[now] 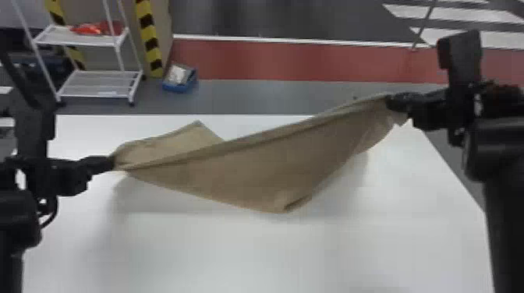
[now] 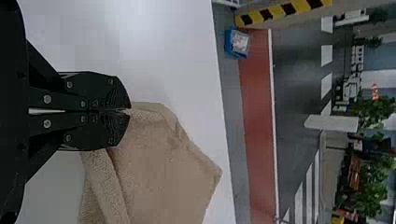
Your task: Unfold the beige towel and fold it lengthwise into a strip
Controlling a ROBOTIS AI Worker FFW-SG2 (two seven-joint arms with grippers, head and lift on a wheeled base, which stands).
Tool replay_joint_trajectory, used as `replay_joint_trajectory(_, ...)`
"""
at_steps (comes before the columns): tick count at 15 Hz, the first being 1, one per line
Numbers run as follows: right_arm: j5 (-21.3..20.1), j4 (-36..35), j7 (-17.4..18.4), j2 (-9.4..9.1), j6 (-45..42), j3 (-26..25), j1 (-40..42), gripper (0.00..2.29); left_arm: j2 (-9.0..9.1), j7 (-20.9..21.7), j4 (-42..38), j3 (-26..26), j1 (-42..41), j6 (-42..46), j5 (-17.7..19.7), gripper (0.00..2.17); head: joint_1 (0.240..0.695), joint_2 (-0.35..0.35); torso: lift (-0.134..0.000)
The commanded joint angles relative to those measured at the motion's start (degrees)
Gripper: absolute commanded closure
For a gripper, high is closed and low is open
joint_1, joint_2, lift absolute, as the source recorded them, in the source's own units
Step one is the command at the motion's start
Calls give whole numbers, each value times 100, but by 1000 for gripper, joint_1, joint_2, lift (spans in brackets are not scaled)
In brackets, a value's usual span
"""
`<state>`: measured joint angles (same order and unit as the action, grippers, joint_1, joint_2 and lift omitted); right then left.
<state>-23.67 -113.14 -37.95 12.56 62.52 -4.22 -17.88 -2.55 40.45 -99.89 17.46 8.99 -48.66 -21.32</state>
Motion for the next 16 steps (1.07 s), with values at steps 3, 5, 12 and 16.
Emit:
replay_joint_trajectory(3, 64, 627, 6, -8, -1229, 255, -568, 2044, -105, -301, -1138, 890, -248, -966, 374, 2145, 621, 71, -126)
replay_joint_trajectory(5, 117, -446, -310, 45, -1492, -79, 347, 2044, -44, -432, -2254, 1303, -1277, -1125, 884, 2145, 608, 108, -126)
replay_joint_trajectory(12, 415, -1492, -1250, 71, -2951, -1775, 3396, 2044, 270, -775, -2404, 1057, -2850, 71, 1789, 2145, 695, 61, -126)
replay_joint_trajectory(16, 284, -1158, -1830, 106, -3479, -1810, 3607, 890, 270, -863, -2263, 987, -2947, 229, 1789, 191, 695, 47, -126)
